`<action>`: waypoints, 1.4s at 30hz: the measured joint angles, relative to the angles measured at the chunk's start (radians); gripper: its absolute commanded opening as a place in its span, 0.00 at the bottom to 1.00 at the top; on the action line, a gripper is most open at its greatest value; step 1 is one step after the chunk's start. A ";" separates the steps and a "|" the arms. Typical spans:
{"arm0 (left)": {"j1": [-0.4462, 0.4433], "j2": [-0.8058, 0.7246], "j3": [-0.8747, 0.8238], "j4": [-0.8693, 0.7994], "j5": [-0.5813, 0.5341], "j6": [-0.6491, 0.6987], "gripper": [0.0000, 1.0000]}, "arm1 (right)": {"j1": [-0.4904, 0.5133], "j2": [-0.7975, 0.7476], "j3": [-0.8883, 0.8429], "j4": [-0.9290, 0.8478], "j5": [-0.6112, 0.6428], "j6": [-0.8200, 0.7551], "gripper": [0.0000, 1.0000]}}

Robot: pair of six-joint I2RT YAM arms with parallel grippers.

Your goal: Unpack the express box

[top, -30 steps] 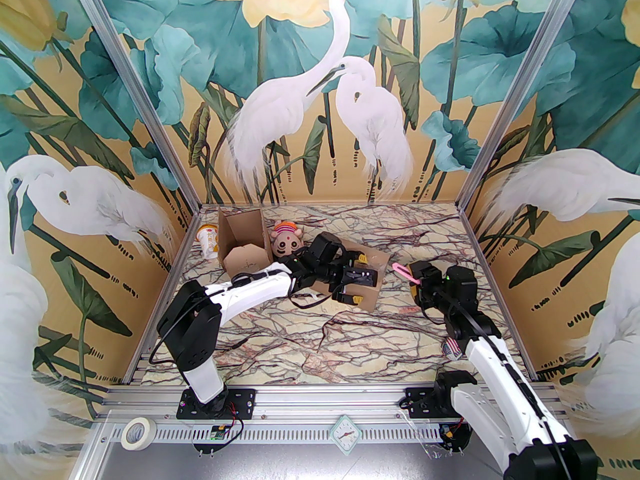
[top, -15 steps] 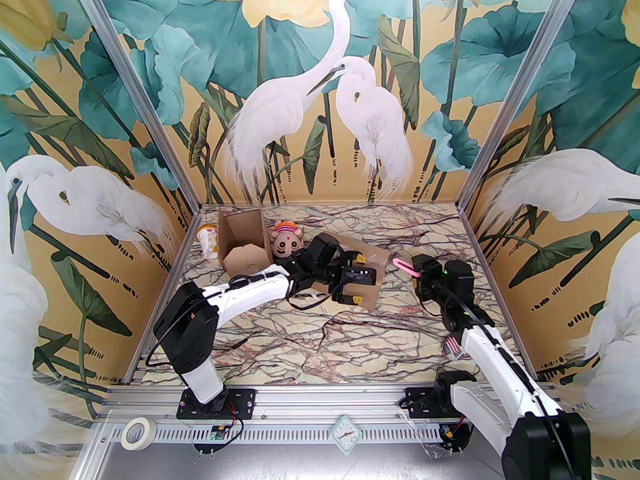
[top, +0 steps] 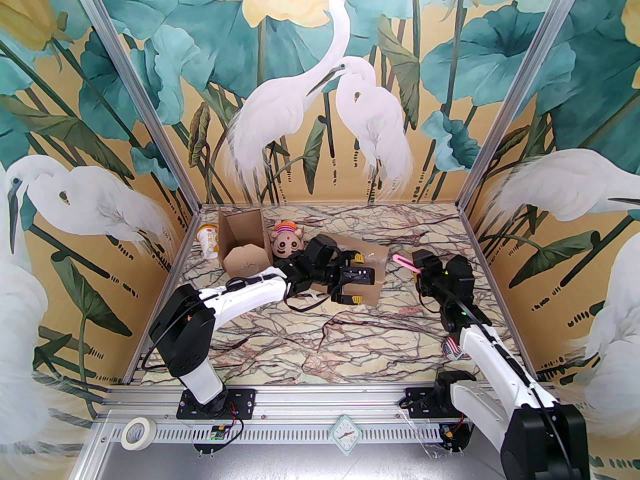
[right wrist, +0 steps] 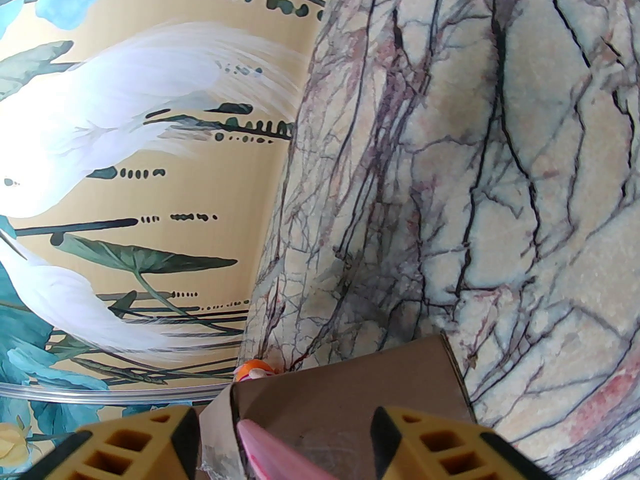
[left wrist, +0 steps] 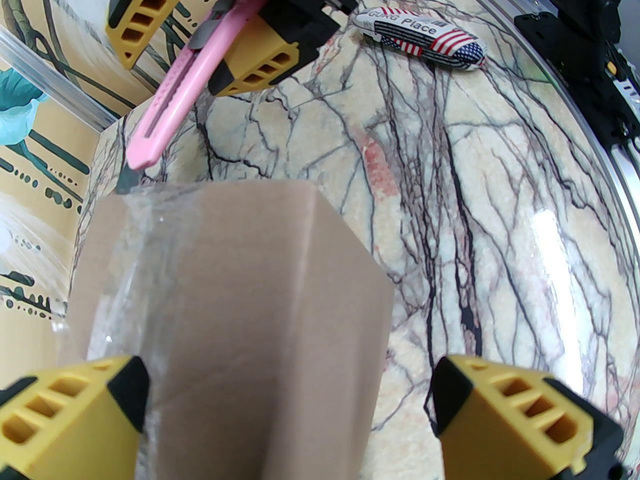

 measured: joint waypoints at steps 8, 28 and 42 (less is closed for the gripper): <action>0.000 -0.033 0.000 0.022 -0.012 -0.024 1.00 | -0.085 -0.036 -0.036 0.029 -0.079 -0.032 0.74; 0.000 -0.033 0.062 0.038 -0.052 -0.086 1.00 | -0.137 0.171 0.126 -0.311 -0.040 -0.135 0.65; 0.000 -0.031 0.065 0.043 -0.126 -0.142 0.99 | -0.120 0.805 0.672 -0.561 -0.005 -0.275 0.58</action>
